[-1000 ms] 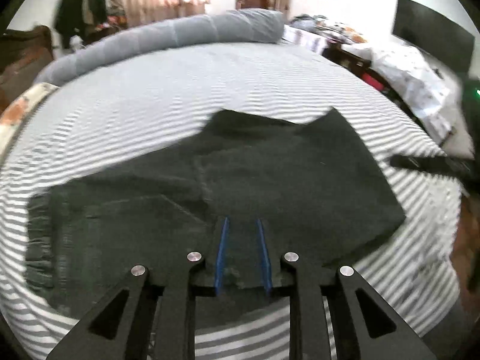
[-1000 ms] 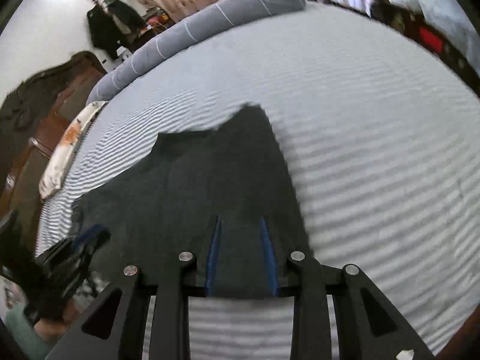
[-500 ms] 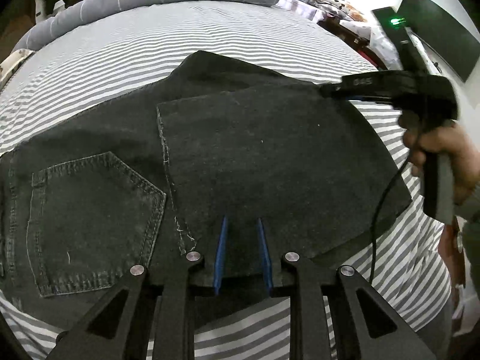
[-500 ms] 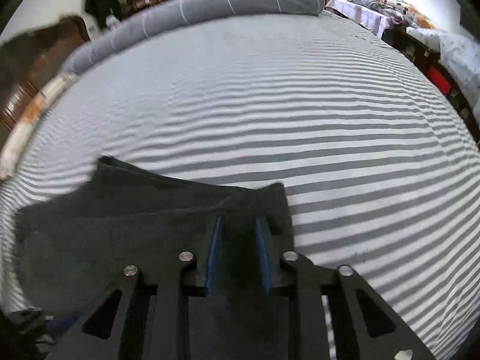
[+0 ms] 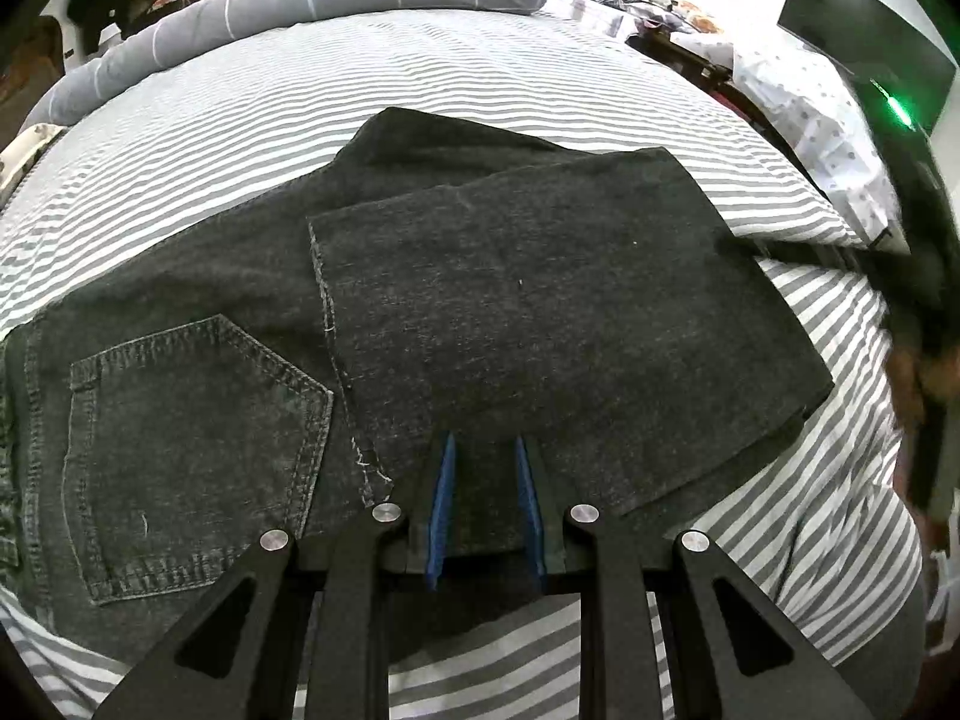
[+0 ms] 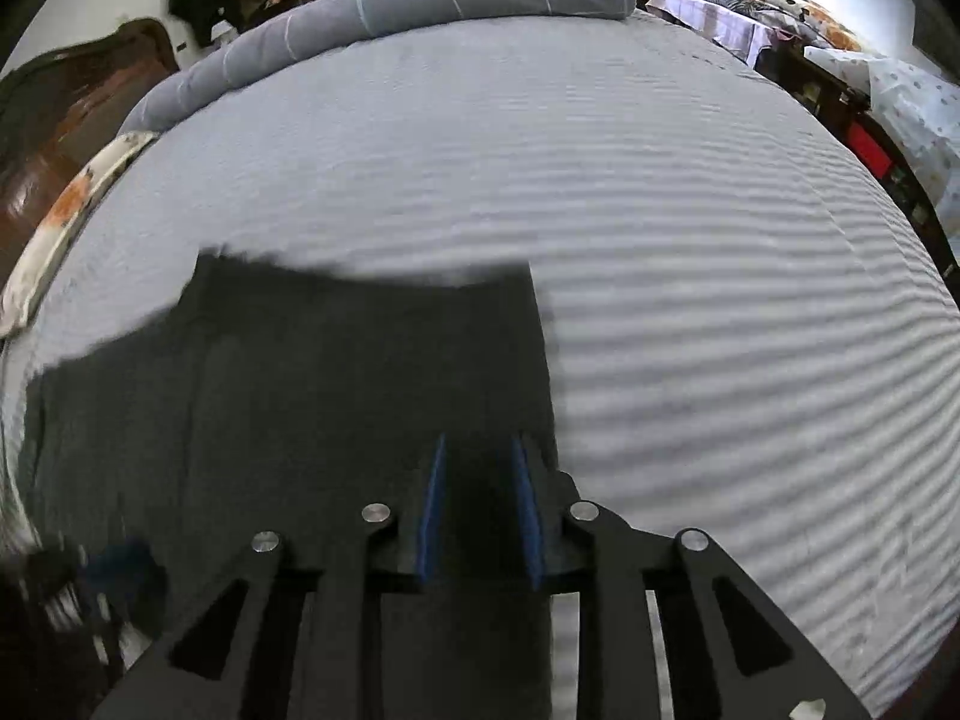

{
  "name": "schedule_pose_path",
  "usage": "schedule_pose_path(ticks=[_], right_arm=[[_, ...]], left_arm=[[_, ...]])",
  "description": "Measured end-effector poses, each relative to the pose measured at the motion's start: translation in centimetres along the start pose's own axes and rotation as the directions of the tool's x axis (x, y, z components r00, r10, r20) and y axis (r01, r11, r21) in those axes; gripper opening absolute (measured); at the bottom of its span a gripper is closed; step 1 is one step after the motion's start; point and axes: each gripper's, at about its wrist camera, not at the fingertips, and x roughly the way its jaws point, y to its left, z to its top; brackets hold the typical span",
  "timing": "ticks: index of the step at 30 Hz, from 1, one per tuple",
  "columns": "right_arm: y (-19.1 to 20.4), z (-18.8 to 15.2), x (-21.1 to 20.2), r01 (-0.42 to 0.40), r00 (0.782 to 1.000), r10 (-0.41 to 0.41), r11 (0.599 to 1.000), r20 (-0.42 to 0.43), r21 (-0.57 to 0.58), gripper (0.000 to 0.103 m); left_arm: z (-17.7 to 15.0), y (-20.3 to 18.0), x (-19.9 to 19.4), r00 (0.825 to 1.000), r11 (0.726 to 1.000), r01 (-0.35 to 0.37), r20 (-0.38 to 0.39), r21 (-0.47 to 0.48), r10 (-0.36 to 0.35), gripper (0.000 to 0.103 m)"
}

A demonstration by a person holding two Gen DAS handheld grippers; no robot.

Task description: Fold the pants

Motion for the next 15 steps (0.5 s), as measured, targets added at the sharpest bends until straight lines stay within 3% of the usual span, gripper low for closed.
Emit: schedule_pose_path(ticks=[7,11,15], right_arm=[[0.9,-6.6,-2.8,0.012,1.000,-0.013,1.000,-0.015,-0.017,0.025],[1.5,-7.5,-3.6,0.018,1.000,-0.018,1.000,0.001,-0.005,0.037],[2.3,-7.3,-2.6,0.052,0.999,-0.052,0.998,-0.004,-0.034,0.040]], left_arm=[[0.0,0.2,-0.2,1.000,1.000,-0.011,-0.002,0.001,0.011,0.022],[-0.1,0.5,-0.2,1.000,1.000,-0.021,-0.003,0.002,0.021,0.023],[-0.3,0.3,-0.3,0.999,0.999,-0.038,-0.001,0.021,0.038,0.025]])
